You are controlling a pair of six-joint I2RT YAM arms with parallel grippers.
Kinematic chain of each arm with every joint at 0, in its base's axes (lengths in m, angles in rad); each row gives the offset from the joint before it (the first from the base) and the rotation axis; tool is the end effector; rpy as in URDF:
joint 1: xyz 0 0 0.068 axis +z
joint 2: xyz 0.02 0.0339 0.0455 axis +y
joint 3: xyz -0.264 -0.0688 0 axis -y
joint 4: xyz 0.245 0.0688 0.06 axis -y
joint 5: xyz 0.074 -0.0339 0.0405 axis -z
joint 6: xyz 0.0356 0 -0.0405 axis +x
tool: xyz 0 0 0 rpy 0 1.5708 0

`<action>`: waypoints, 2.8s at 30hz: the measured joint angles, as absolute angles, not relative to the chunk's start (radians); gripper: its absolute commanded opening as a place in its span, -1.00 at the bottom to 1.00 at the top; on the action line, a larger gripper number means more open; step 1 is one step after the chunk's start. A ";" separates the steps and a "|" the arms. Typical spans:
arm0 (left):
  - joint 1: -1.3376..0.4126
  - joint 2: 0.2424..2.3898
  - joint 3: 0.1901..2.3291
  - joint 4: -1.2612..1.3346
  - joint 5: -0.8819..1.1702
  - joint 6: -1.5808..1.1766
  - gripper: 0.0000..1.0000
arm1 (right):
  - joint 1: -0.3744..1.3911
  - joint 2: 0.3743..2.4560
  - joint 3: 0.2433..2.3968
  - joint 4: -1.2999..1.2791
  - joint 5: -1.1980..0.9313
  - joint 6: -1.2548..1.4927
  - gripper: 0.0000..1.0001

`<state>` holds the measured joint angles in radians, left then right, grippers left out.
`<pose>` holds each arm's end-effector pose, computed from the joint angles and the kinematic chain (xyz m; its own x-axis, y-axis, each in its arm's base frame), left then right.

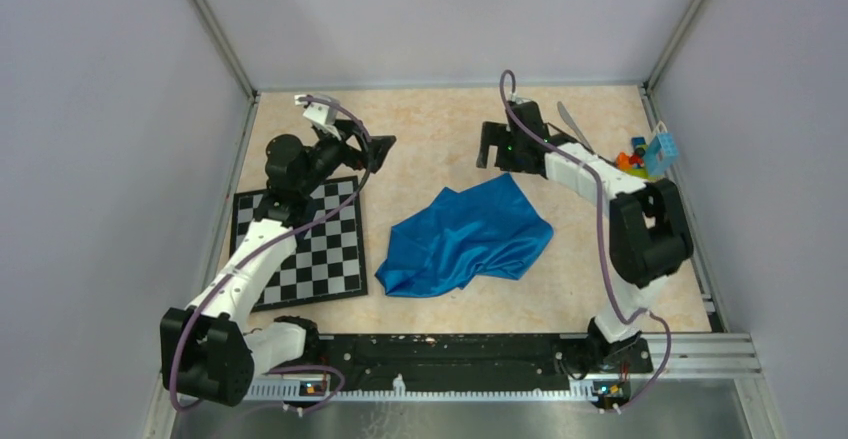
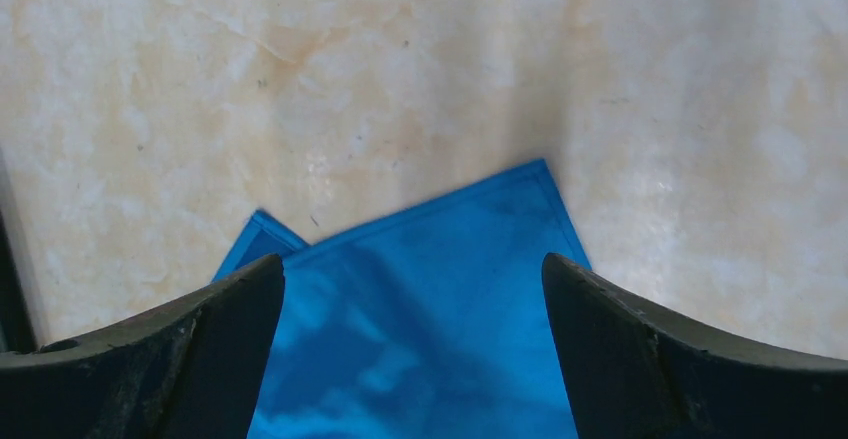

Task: Fold the napkin into a case and place the utensils inside
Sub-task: Pick up the crumpled napkin from the center of the board.

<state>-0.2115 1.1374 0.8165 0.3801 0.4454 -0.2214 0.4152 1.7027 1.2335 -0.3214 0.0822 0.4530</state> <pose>0.2573 -0.0709 0.3390 -0.0775 -0.1860 -0.9795 0.6077 0.7700 -0.1943 0.3465 0.1496 0.2401 -0.7376 0.1515 -0.6580 -0.0293 0.9664 0.2554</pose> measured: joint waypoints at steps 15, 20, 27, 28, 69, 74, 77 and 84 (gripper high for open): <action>-0.212 1.168 0.838 0.381 0.501 -0.235 0.97 | 0.379 2.053 1.501 -0.504 0.059 0.366 0.40; -0.210 1.168 0.838 0.381 0.510 -0.239 0.97 | 0.380 2.061 1.505 -0.503 0.084 0.362 0.19; -0.208 1.168 0.839 0.381 0.513 -0.242 0.98 | 0.406 2.070 1.492 -0.474 0.192 0.359 -0.19; -0.207 1.168 0.839 0.381 0.513 -0.242 0.97 | 0.412 2.070 1.486 -0.465 0.210 0.360 -0.33; -0.997 1.653 0.950 -0.427 -0.352 -0.616 -0.06 | 0.376 1.487 1.008 -0.315 0.048 0.385 -1.00; -0.997 1.666 0.950 -0.434 -0.392 -0.630 0.04 | 0.374 1.487 1.004 -0.300 0.028 0.385 -1.00; -0.997 1.673 0.950 -0.431 -0.406 -0.630 0.06 | 0.373 1.487 1.000 -0.295 0.018 0.385 -1.00; -0.956 1.678 0.939 -0.357 -0.356 -0.614 -0.07 | 0.372 1.487 0.999 -0.292 0.005 0.384 -1.00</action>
